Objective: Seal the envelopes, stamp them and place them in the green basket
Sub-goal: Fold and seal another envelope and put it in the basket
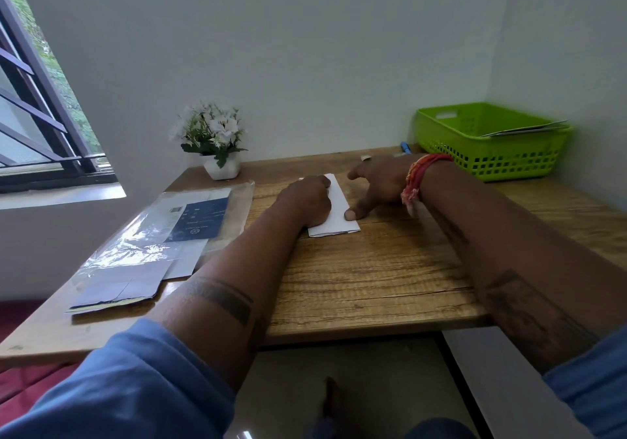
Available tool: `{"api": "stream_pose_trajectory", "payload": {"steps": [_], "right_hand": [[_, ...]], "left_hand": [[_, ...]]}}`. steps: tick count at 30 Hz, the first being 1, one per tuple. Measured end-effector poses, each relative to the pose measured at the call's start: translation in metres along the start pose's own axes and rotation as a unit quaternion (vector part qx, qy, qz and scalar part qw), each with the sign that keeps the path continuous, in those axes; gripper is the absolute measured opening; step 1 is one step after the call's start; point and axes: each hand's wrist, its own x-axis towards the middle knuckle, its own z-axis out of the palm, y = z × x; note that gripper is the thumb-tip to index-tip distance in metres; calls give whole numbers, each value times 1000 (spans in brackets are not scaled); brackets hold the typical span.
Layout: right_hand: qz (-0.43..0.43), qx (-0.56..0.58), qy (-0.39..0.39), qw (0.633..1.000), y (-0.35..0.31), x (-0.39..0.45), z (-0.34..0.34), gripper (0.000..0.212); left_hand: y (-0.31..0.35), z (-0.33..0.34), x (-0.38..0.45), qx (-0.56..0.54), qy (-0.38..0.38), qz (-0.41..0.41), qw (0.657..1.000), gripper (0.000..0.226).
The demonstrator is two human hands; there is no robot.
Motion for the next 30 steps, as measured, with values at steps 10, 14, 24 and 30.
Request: {"api": "stream_pose_trajectory", "payload": {"steps": [10, 14, 24, 30], "right_hand": [[-18, 111, 33, 993, 11, -16, 8, 107], [-20, 224, 204, 953, 8, -20, 24, 55], [-171, 172, 276, 930, -80, -37, 43, 31], [-285, 107, 202, 931, -176, -71, 59, 40]], "left_hand": [[-1, 0, -6, -30, 27, 4, 999, 42], [2, -8, -22, -126, 137, 22, 982, 34], [-34, -58, -116, -115, 206, 20, 972, 35], [-118, -87, -206, -78, 235, -29, 969, 36]]}}
